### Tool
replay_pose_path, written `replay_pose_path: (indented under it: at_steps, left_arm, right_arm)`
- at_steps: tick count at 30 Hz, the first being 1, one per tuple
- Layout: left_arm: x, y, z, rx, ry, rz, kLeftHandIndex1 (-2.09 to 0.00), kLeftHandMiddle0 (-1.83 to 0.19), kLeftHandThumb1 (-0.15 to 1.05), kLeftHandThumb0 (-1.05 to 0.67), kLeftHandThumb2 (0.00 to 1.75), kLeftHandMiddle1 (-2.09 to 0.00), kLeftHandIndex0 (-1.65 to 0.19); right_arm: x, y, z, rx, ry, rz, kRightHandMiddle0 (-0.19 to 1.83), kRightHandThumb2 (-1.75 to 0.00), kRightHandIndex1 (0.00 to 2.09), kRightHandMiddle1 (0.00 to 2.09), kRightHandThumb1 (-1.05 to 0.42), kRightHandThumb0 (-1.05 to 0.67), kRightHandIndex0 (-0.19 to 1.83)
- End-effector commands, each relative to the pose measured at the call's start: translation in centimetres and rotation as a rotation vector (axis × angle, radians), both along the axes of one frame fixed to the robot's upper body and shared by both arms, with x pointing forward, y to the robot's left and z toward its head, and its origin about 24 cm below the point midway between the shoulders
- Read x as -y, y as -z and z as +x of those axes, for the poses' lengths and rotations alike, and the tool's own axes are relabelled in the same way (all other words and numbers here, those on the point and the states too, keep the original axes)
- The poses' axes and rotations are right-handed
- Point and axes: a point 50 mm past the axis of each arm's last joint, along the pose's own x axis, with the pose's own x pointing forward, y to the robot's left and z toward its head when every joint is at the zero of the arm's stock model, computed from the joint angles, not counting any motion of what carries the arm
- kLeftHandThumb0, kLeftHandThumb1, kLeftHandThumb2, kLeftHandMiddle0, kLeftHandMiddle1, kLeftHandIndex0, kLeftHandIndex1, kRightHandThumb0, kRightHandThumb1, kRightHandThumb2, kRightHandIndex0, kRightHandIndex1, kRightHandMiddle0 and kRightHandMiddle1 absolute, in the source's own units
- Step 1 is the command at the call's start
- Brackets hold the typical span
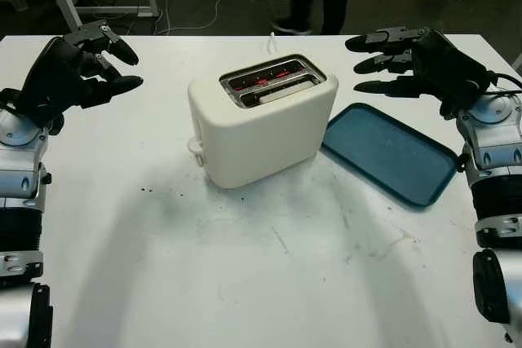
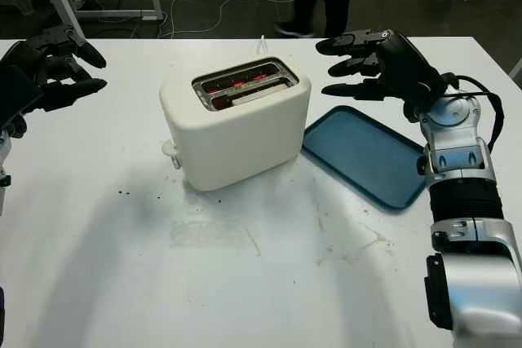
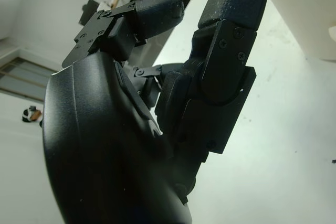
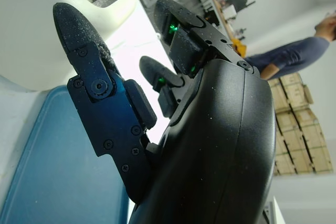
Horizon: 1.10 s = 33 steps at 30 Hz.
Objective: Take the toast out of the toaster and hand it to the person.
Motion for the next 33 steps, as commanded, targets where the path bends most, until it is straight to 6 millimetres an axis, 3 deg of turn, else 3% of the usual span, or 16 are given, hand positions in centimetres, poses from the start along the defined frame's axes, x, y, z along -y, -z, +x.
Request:
replay_pose_path:
  at_steps: [1,33]
  left_arm:
    - [-0.08,-0.19,-0.14,0.010,0.005,-0.001,-1.45,-0.52,0.92,-1.05,0.05,-1.51,-0.42]
    - [-0.06,-0.09,-0.13,0.010,0.008,-0.005,-1.44,-0.53,0.92,-1.05,0.05,-1.51,-0.42]
  right_arm:
    - [-0.12,-0.51,0.14,0.014,-0.004,0.014,0.75,0.00,0.57,0.00,-0.71,-0.68,0.54]
    - [-0.19,-0.44,0.08,0.015,-0.004,0.009,0.75,0.00,0.58,0.00,-0.72,-0.69,0.56]
